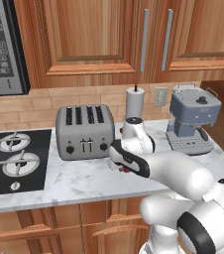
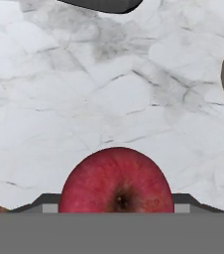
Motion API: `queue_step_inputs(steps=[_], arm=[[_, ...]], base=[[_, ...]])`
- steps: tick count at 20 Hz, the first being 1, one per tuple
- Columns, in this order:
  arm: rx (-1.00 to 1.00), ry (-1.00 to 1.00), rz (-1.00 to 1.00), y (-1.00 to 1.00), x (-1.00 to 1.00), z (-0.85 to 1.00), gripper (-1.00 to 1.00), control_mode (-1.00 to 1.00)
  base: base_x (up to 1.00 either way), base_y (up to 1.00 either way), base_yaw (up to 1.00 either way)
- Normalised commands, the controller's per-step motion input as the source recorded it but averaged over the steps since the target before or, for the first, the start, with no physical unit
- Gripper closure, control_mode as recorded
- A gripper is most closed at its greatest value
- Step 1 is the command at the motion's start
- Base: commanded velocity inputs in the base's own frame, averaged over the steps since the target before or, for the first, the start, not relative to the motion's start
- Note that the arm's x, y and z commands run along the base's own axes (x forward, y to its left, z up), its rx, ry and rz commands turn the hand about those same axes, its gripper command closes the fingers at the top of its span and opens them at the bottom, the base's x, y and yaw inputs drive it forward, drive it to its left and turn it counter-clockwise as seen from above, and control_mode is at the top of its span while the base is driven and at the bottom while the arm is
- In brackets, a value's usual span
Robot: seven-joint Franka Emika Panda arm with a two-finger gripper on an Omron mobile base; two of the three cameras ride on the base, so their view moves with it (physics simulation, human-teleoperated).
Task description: Open the fridge, remove the apple, garlic, and steak, and place them on any counter.
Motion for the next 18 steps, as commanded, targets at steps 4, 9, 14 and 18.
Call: queue_step_inputs(steps=[4, 9, 14, 18], arm=[[0.00, 0.04, 0.00, 0.00, 0.34, -0.29, 1.00, -1.00], [0.00, 0.02, 0.00, 0.00, 0.27, -0.30, 1.00, -1.00], [0.00, 0.00, 0.00, 0.00, 0.21, -0.29, 1.00, -1.00], [0.00, 0.00, 0.00, 0.00, 0.19, -0.26, 1.00, -1.00]], base=[[0.00, 0.00, 0.00], [0.00, 0.00, 0.00], [0.00, 0.00, 0.00], [0.00, 0.00, 0.00]])
